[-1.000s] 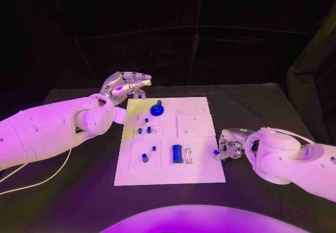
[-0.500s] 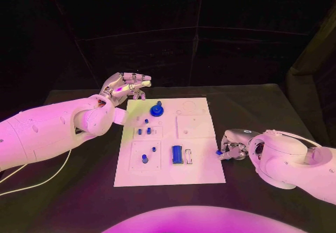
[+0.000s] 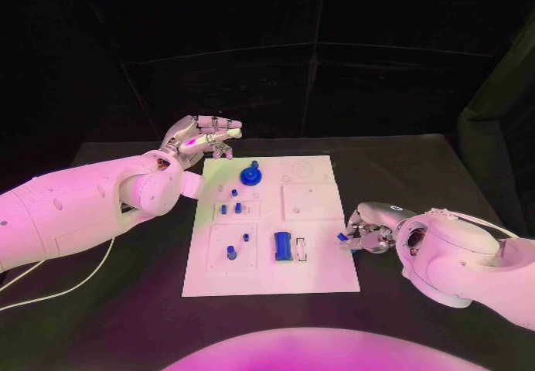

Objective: Assemble the parts on the task board

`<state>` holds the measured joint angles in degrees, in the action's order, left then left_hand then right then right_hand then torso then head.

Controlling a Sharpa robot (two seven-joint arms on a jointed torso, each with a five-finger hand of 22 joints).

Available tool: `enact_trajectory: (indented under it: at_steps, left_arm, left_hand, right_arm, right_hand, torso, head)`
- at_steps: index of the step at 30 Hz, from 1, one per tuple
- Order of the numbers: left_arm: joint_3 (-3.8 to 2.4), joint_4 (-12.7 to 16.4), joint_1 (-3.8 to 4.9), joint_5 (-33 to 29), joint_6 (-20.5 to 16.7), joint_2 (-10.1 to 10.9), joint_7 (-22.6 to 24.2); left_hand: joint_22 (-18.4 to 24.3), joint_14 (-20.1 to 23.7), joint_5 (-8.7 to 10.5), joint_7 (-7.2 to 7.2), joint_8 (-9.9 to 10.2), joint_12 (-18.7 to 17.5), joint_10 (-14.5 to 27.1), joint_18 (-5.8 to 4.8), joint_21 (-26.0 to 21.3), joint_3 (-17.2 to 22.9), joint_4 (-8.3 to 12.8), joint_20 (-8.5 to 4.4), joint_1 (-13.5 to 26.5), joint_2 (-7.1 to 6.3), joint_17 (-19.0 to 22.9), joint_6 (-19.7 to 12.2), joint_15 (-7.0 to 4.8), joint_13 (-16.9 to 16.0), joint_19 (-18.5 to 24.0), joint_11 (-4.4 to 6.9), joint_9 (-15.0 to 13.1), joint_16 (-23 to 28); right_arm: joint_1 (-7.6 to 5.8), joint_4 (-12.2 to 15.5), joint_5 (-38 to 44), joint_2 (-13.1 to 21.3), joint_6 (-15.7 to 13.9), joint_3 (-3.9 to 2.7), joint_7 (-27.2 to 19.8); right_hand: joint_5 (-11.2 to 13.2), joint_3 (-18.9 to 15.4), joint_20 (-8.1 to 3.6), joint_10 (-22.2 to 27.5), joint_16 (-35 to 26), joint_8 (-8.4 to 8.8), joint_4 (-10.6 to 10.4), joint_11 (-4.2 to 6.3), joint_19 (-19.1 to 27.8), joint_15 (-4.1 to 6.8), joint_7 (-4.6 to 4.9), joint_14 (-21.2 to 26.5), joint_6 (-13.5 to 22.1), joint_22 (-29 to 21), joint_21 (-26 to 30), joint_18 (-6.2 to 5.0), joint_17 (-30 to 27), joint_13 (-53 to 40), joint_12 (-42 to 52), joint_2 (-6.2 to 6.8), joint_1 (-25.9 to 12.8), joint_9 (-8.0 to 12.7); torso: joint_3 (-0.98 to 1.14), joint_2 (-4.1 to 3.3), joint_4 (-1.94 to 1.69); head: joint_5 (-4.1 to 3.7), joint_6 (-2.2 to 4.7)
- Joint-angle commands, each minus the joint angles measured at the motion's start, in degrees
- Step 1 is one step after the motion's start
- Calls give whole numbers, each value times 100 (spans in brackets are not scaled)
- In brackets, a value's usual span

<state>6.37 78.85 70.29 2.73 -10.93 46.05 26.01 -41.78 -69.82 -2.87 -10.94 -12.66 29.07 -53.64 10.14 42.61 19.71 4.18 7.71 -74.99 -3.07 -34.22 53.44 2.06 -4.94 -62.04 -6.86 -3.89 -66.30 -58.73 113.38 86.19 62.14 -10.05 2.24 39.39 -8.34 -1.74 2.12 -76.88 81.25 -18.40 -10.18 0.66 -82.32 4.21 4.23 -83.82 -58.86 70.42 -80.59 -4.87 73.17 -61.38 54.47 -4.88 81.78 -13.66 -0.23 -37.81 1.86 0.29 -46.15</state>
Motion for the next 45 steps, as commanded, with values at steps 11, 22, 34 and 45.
enact_trajectory:
  at_steps: [11,22,34,45]
  left_arm:
    - [-4,26,8,-12,66,-4,11]
    - [-4,30,8,-12,70,-8,10]
    - [-4,31,9,-12,74,-11,8]
    - [-4,31,9,-12,85,-12,2]
  left_hand:
    - [10,31,-19,-7,-19,27,28,38,-28,9,-21,31,29,10,-3,-15,7,-8,3,4,-5,-12]
    - [10,31,-19,-7,-19,27,28,38,-28,9,-21,31,29,10,-3,-15,7,-8,3,4,-5,-12]
    - [10,31,-19,-7,-19,27,28,38,-28,9,-21,31,29,10,-3,-15,7,-8,3,4,-5,-12]
    - [10,31,-19,-7,-19,27,28,38,-28,9,-21,31,29,10,-3,-15,7,-8,3,4,-5,-12]
  right_arm:
    - [-10,-180,-824,-577,-474,-1,-169]
    - [-10,-411,-1218,-990,-240,0,-115]
    - [-9,-549,-1261,-1218,-203,1,-65]
    - [-9,-655,-1166,-1345,-11,1,20]
  right_hand:
    - [-598,-111,-9,-119,27,67,-395,-25,-31,7,-11,-327,-184,38,-29,113,59,-96,66,360,-667,-20]
    - [-910,-164,-19,-156,64,53,-430,-2,-52,23,-41,-342,-263,82,-50,120,128,-143,114,349,-708,-49]
    - [-923,-183,-26,-172,74,34,-449,11,-51,31,-59,-345,-316,78,-48,119,149,-153,126,333,-731,-65]
    - [-922,-258,-44,-219,105,5,-534,38,-59,53,-94,-354,-413,95,-55,122,208,-204,178,291,-836,-103]
  torso:
    - [-1,-7,-1]
    - [2,-3,5]
    - [2,-2,8]
    - [5,-7,9]
  head:
    - [34,0]
    - [56,-15]
    - [65,-22]
    - [67,-42]
